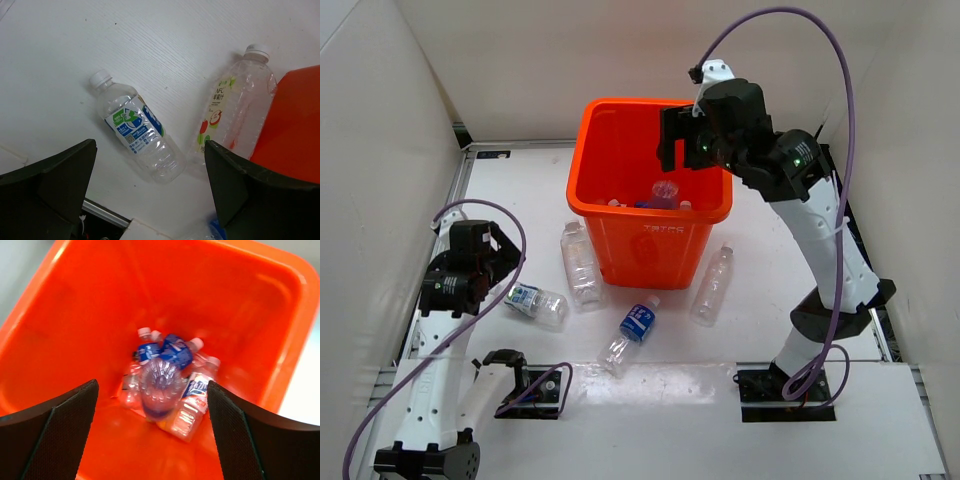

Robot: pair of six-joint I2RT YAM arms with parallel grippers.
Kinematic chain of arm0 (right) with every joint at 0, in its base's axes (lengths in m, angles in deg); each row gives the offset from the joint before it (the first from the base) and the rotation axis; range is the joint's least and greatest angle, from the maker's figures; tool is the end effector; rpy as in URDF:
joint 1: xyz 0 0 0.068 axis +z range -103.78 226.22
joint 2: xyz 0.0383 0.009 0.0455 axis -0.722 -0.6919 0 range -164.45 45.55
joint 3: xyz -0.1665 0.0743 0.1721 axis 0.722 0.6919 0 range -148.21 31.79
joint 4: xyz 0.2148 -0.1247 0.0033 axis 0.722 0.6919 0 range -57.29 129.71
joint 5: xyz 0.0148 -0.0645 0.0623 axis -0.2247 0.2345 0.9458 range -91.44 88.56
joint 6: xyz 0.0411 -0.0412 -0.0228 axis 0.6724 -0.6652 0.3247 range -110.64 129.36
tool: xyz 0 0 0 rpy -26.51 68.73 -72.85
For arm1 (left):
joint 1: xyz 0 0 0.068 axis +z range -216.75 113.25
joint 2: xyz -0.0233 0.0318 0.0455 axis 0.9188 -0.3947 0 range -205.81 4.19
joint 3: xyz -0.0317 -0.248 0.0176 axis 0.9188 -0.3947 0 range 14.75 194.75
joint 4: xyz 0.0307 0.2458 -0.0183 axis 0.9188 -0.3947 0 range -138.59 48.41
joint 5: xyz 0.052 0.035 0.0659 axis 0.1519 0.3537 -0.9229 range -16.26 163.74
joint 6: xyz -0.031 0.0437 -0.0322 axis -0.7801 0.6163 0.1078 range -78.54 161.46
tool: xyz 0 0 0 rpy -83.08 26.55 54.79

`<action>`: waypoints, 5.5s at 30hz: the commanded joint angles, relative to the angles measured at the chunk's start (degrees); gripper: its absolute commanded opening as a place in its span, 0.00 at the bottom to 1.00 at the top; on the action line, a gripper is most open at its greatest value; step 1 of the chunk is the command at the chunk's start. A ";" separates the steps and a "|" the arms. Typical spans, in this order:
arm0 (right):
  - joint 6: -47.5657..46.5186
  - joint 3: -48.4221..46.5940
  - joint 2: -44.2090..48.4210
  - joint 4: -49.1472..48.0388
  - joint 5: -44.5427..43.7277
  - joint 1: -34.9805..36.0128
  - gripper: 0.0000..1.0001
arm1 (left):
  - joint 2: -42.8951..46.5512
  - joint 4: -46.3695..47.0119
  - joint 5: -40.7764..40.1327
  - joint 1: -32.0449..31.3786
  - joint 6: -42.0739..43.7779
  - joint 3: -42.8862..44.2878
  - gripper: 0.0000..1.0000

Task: Put the plastic bottles in the bin

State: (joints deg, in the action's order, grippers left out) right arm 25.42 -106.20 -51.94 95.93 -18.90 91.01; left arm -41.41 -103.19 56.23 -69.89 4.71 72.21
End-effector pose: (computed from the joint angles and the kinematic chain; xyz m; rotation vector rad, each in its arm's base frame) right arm 0.2218 0.1999 0.5021 -0.2923 1.9477 0.4009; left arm 0.1430 0.0065 0.3007 -0.8177 2.2421 0.0471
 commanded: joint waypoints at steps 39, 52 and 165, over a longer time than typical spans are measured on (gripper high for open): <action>7.94 53.79 -11.31 0.68 29.68 -38.39 0.90 | -1.94 0.70 -1.37 -0.03 0.36 -1.47 1.00; 6.80 50.99 -19.04 5.85 25.63 -32.14 0.83 | -1.07 -0.01 -2.87 -0.12 0.98 -1.81 1.00; 12.24 11.34 11.71 -9.17 10.76 -26.60 0.90 | -20.40 12.65 19.71 11.83 -30.91 -22.82 0.91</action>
State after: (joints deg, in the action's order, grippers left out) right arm 35.41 -95.60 -42.17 88.33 -12.27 66.16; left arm -61.87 -92.15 73.43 -58.81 -23.27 50.04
